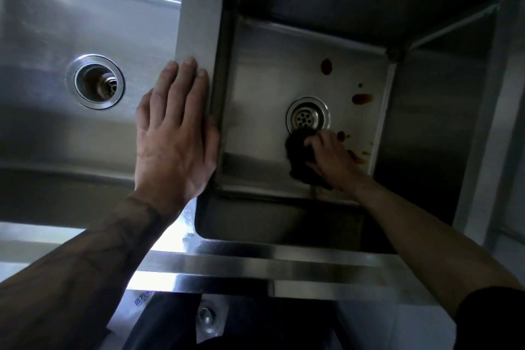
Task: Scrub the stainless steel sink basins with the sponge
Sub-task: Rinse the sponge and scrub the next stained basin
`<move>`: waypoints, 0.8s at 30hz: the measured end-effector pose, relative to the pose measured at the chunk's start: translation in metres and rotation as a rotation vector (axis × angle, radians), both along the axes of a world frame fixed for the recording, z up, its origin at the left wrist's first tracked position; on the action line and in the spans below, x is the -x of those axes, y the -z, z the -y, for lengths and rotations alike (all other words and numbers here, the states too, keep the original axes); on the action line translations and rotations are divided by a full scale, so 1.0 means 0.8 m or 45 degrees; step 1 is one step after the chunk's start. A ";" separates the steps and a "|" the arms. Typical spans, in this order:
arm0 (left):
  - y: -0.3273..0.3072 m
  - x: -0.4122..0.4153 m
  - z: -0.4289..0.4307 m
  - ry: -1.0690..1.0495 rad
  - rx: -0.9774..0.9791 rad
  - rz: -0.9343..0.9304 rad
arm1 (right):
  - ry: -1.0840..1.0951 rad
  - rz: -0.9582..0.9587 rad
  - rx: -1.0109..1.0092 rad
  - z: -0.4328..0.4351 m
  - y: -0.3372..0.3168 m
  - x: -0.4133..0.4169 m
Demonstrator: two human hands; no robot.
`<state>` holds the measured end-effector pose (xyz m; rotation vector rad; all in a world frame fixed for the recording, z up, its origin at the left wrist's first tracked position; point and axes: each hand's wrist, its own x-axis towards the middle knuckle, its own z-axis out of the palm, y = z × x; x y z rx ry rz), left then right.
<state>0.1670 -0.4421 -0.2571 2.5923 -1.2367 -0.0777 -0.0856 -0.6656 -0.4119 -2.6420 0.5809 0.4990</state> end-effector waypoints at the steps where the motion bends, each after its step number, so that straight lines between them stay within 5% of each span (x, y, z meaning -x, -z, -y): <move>1: 0.001 0.000 0.000 -0.001 0.000 0.001 | 0.189 0.015 0.032 -0.004 0.003 -0.007; 3: 0.002 0.000 0.000 0.000 0.000 -0.004 | 0.278 -0.012 0.061 -0.021 0.004 -0.008; 8: -0.001 0.000 0.000 0.005 -0.005 -0.021 | -0.480 -0.158 -0.125 -0.019 -0.016 0.040; 14: 0.001 0.001 0.000 -0.007 0.003 -0.019 | 0.369 -0.028 0.038 0.009 -0.003 0.007; 20: -0.002 0.001 -0.001 -0.002 -0.005 -0.020 | -0.317 -0.160 -0.131 -0.015 -0.028 0.055; 24: -0.002 0.003 0.000 -0.010 0.012 -0.017 | 0.120 -0.105 -0.043 0.034 -0.011 0.027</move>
